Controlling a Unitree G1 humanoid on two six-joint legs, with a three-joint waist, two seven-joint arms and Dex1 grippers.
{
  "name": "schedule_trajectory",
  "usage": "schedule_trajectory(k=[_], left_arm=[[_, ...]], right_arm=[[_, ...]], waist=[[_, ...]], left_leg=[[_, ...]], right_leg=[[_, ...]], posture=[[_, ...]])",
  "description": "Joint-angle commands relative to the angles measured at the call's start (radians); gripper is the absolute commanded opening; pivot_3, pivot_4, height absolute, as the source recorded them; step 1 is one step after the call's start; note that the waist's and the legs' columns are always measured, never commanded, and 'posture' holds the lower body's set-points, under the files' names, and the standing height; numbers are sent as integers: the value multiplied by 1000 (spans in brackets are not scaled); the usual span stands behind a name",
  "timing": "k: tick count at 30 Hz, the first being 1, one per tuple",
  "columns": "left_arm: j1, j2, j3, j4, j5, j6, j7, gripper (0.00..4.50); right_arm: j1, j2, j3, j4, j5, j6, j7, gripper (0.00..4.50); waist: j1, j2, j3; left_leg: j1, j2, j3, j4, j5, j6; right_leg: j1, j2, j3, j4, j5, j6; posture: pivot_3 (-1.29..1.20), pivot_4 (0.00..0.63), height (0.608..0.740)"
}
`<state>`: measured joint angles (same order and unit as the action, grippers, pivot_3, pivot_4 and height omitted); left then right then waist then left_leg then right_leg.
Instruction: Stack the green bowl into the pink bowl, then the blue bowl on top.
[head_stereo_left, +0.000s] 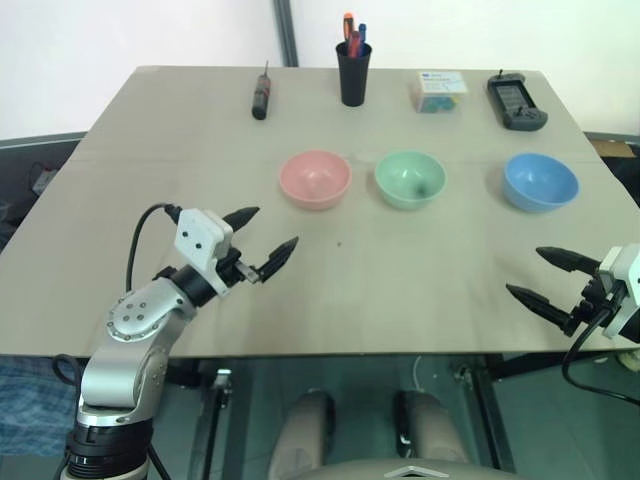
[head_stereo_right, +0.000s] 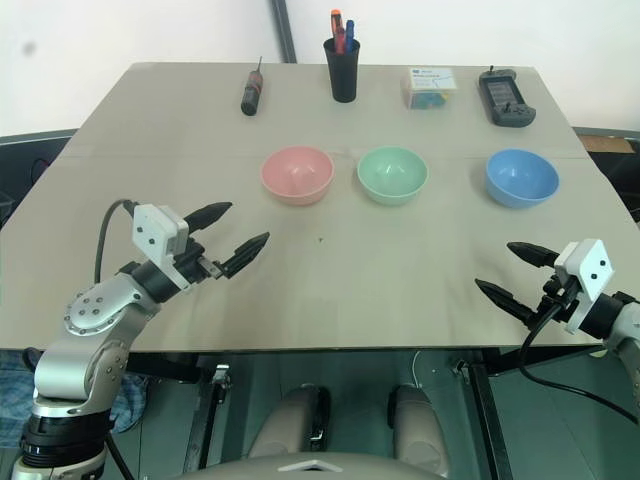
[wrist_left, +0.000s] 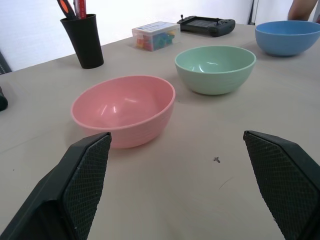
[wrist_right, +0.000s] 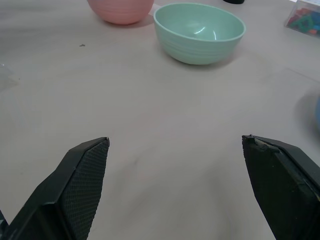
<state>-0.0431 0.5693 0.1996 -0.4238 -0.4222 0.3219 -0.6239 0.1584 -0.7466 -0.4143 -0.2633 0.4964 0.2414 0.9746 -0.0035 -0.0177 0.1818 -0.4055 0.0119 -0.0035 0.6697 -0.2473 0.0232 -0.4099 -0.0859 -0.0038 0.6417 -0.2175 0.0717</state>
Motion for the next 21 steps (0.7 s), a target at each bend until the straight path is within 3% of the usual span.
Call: schedule_trajectory(k=[1, 21], left_arm=[[-20, -3, -2, -35, -2, -21, 0, 4500], [-44, -14, -26, 4, 5, -56, -32, 4500]], right_arm=[[-7, -16, -41, -14, 9, -24, 1, 4472], [-30, -8, -26, -31, 26, -32, -19, 4472]], waist=[[0, 0, 0], [2, 0, 0]], left_leg=[[0, 0, 0, 0, 0, 0], [1, 0, 0, 0, 0, 0]], right_leg=[[0, 0, 0, 0, 0, 0], [1, 0, 0, 0, 0, 0]], posture=[[0, 150, 740], [0, 150, 740]])
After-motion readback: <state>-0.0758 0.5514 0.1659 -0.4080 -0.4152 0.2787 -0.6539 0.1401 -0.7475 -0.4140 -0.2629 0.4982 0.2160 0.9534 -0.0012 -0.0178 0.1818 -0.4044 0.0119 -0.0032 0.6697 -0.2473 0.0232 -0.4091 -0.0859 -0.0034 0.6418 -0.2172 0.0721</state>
